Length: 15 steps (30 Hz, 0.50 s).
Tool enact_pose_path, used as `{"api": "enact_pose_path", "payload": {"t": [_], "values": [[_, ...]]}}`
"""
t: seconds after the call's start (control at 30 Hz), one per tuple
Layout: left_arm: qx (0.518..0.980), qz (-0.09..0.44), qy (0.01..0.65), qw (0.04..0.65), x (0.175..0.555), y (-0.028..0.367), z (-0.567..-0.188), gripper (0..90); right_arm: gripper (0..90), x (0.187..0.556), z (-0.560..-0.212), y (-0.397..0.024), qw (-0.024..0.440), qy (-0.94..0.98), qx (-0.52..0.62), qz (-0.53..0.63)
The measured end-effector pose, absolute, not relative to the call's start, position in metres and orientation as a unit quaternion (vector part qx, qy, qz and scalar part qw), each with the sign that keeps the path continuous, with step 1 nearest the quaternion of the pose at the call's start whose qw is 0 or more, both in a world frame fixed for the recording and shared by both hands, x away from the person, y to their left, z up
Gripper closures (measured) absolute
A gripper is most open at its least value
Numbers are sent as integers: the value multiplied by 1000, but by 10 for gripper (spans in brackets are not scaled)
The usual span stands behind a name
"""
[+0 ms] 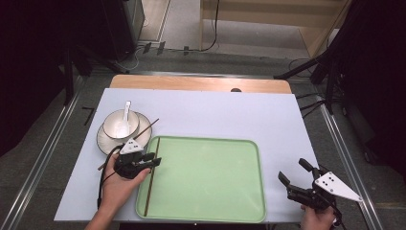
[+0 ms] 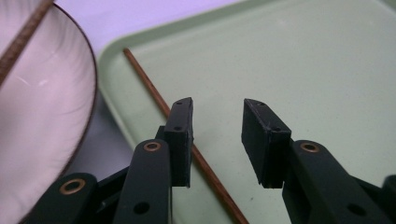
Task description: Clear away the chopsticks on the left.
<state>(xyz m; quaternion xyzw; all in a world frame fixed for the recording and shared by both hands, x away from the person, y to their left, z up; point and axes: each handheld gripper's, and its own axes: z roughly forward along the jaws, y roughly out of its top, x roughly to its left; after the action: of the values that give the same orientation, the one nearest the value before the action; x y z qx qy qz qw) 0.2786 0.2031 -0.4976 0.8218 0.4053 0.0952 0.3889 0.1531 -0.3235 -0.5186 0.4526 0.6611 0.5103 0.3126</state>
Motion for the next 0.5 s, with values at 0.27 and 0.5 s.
{"api": "enact_pose_path", "payload": {"t": [0.27, 0.5], "values": [[813, 116, 416, 391, 281, 230, -487, 635, 130, 153, -519, -323, 312, 661, 453, 510], [792, 139, 444, 395, 284, 264, -477, 650, 130, 153, -519, -323, 312, 661, 453, 509]]}}
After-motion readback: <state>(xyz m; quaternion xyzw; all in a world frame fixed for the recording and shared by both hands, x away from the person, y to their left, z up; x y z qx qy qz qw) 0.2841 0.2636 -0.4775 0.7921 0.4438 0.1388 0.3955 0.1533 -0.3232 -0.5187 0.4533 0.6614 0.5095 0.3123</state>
